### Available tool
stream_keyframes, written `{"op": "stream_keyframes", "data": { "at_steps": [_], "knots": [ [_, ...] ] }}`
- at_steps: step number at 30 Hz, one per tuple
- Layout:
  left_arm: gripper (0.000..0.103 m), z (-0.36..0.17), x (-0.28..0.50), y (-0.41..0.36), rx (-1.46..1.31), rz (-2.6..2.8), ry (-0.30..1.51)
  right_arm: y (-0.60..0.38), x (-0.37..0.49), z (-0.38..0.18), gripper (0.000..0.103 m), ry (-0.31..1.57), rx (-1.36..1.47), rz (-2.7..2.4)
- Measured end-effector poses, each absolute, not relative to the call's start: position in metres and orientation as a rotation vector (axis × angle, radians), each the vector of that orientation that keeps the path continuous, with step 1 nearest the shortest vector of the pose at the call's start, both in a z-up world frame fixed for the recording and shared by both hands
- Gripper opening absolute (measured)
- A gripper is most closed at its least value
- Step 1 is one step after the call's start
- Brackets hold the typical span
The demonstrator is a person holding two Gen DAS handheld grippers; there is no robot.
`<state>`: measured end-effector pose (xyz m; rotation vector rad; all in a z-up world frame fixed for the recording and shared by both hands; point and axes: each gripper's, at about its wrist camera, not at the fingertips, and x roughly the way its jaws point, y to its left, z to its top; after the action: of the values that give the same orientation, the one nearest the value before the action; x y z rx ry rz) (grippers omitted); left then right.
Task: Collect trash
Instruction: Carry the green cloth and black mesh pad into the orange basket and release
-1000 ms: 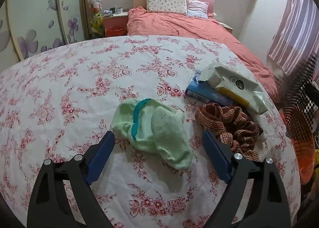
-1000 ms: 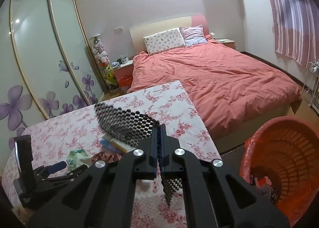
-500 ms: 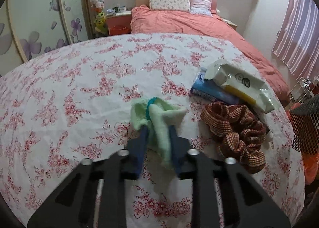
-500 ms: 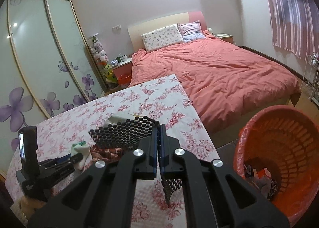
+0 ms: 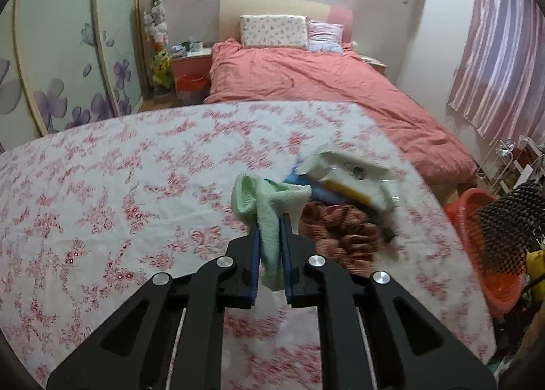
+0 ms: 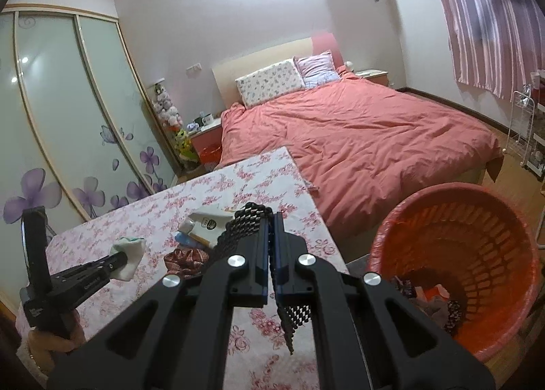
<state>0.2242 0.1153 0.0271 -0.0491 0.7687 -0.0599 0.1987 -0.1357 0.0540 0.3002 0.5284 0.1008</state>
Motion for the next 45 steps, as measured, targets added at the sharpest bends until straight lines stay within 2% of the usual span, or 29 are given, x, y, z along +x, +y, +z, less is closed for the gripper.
{"op": "stream_keyframes", "data": {
  "at_steps": [20,29,45],
  "knots": [
    [0.011,0.063,0.194,-0.037,-0.011,-0.469,0.718,-0.229,0.143,0.074,0.004,0.426,0.371,-0.06],
    [0.011,0.056,0.199,-0.098,0.0,-0.588,0.726,-0.276,0.133,0.068,0.004,0.395,0.39,-0.162],
    [0.011,0.037,0.203,-0.161,0.014,-0.688,0.784,-0.338,0.149,0.043,0.004,0.405,0.47,-0.26]
  ]
}}
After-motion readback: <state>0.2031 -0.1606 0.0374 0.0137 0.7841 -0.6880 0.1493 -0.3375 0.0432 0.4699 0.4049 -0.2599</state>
